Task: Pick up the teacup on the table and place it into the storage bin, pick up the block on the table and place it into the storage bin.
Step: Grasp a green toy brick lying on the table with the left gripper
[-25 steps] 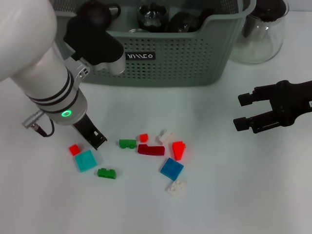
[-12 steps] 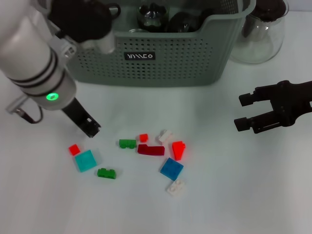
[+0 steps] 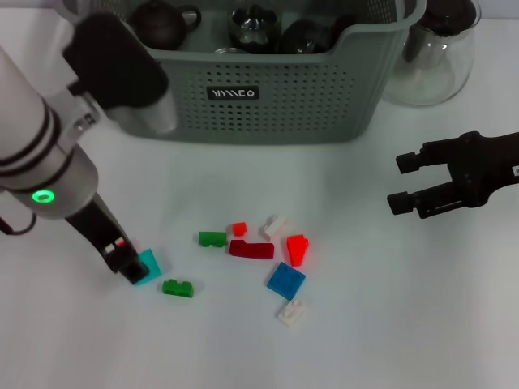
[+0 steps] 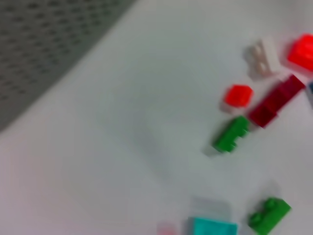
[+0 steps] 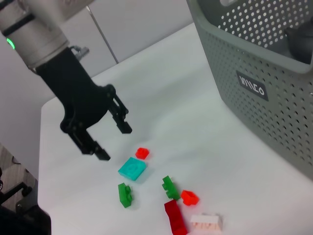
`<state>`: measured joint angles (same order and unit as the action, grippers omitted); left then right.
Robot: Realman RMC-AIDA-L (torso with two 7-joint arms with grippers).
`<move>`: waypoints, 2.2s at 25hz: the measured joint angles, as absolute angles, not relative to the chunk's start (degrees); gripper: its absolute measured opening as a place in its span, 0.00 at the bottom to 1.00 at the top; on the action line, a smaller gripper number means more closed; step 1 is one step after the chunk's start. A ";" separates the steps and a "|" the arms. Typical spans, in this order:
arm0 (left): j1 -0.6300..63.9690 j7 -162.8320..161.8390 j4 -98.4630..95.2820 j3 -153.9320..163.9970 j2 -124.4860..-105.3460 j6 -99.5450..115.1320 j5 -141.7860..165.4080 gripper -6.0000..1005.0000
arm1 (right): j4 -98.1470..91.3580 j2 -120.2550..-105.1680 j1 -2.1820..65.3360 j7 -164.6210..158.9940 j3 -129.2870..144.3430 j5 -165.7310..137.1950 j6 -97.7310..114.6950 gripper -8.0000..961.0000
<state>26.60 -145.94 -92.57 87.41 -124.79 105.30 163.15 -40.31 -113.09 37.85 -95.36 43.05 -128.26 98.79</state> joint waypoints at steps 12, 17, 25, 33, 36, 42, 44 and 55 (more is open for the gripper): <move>27.68 -143.99 -88.05 95.47 -124.81 98.25 163.57 0.68 | -40.16 -113.53 38.32 -95.62 42.77 -128.23 97.80 0.95; 27.90 -143.72 -87.48 96.36 -124.80 97.93 163.64 0.67 | -40.16 -113.56 38.36 -95.74 42.62 -128.23 97.64 0.95; 27.83 -142.58 -88.65 96.64 -124.81 98.98 163.52 0.67 | -40.16 -113.56 38.40 -95.86 42.46 -128.23 97.64 0.95; 28.37 -141.05 -89.34 103.96 -124.80 98.63 161.69 0.67 | -40.16 -113.56 37.82 -95.67 42.27 -128.23 97.65 0.95; 28.72 -140.95 -89.08 105.99 -124.80 97.18 161.63 0.67 | -40.17 -113.56 37.79 -95.64 42.21 -128.23 97.65 0.95; 28.81 -140.84 -86.44 106.83 -124.80 94.88 161.63 0.67 | -40.06 -113.56 37.70 -95.52 42.15 -128.23 97.68 0.95; 28.34 -140.24 -86.29 106.99 -124.80 94.68 161.63 0.67 | -40.02 -113.56 37.67 -95.55 42.10 -128.23 97.68 0.95; 27.28 -136.52 -85.82 107.19 -124.80 93.92 161.45 0.67 | -39.99 -113.55 37.62 -95.83 41.55 -128.23 97.64 0.95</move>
<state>27.28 -136.52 -85.82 107.19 -124.80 93.92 161.45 -39.99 -113.55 37.62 -95.83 41.56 -128.23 97.64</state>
